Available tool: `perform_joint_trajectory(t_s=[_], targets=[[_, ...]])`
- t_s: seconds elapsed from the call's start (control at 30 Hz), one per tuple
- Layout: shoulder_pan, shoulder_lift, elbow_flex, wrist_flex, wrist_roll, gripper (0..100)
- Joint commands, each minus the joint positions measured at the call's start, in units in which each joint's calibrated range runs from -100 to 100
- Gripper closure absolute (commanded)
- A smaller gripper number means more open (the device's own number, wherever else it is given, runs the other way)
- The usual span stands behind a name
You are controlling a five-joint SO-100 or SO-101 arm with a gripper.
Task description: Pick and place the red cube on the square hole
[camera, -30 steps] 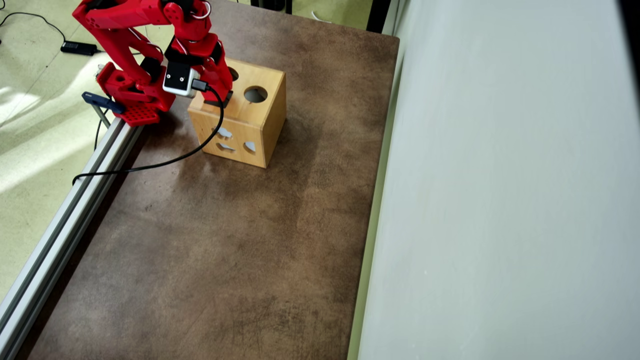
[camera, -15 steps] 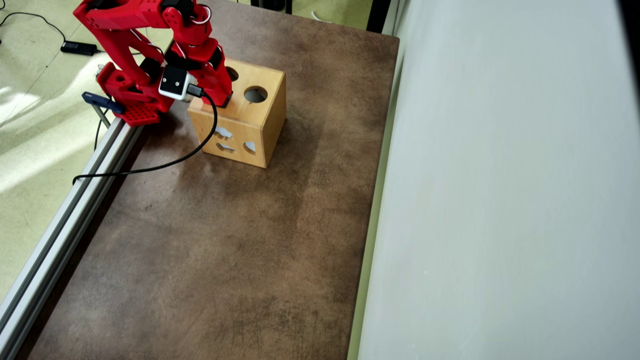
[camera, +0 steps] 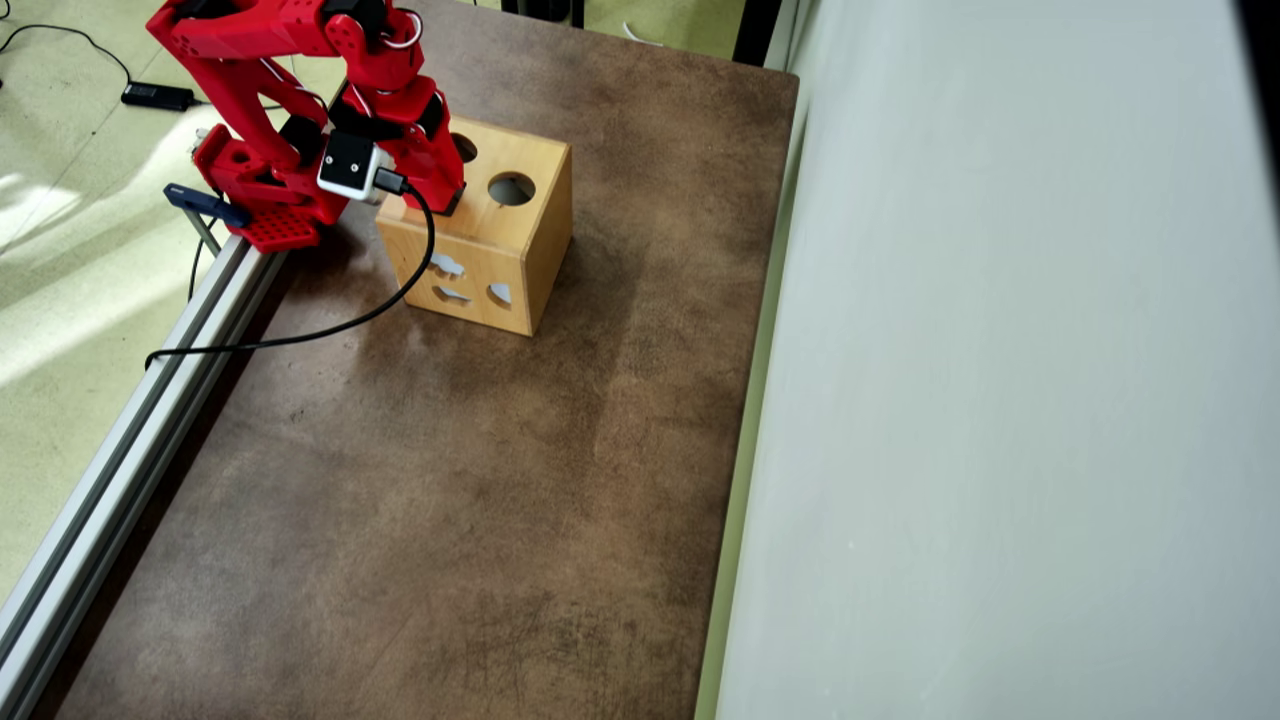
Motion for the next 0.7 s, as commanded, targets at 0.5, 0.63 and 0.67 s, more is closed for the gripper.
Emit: perform_joint_trajectory(t_s=[0.5,0.63,0.67], targets=[[-3.66,-0.44,-0.87,0.03,-0.15,93],[-3.59,-0.27,-0.60,0.03,-0.15,93],[-3.51,-0.27,-0.60,0.03,-0.15,93]])
